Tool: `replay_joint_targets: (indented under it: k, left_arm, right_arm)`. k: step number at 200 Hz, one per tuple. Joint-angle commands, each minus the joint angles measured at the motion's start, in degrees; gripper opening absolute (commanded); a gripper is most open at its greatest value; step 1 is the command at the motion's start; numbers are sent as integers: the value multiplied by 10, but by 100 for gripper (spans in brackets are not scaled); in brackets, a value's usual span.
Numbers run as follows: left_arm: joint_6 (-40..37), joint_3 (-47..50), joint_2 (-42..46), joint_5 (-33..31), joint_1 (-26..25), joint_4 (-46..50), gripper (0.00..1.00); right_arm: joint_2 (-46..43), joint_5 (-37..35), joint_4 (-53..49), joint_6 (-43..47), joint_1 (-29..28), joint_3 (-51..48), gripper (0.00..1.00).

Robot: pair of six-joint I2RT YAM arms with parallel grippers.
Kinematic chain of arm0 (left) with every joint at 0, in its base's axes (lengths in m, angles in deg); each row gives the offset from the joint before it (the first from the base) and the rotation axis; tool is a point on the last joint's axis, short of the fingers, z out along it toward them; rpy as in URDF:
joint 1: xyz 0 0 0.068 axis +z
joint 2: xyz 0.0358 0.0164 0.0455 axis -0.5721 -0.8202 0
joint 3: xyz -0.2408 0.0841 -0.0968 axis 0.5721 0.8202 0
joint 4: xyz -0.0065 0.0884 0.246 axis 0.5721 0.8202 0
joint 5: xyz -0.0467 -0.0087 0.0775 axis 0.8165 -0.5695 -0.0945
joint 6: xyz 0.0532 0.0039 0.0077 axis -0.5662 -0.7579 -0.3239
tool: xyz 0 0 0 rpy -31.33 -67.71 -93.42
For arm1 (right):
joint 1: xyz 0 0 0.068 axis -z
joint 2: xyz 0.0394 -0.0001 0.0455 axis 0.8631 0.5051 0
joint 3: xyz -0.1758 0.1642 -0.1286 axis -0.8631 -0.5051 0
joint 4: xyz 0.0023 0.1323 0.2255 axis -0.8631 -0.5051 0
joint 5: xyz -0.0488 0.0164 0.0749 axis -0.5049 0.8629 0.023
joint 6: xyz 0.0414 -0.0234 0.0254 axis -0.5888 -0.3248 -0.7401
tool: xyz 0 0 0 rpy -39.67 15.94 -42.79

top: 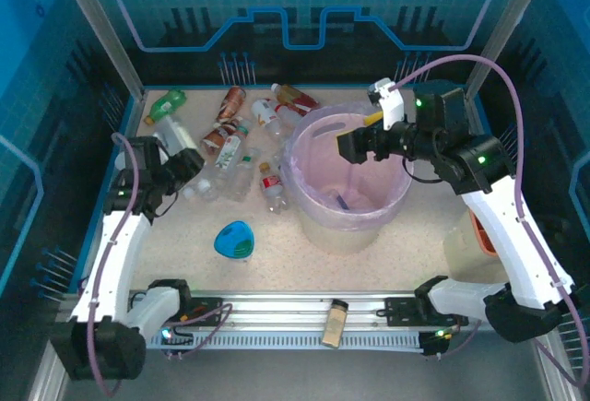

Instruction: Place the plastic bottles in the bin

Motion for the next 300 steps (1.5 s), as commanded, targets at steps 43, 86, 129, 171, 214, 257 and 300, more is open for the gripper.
replay_joint_targets:
  k: [43,86,129,171,214,257,300]
  left_arm:
    - [-39,-89,12,149,-174,-117,33]
    - [-81,-115,-16,159,-264,-132,31]
    - [-97,-127,-38,155,-313,-146,29]
    - [-107,-131,-47,145,-323,-146,28]
    - [-107,-134,-44,136,-323,-154,39]
    - [-92,-121,-11,100,-323,-151,86]
    - [-36,-96,59,-135,-290,-3,98]
  right_arm:
    - [93,85,74,-78,-39,97,96]
    - [164,107,111,-134,-55,138,100]
    - [238,126,125,-169,-63,184,100]
    - [263,161,151,-190,-64,192,85]
    - [251,152,167,-189,-61,183,58]
    - [246,162,184,-184,-48,225,51]
    - [237,174,187,-181,-13,289,47]
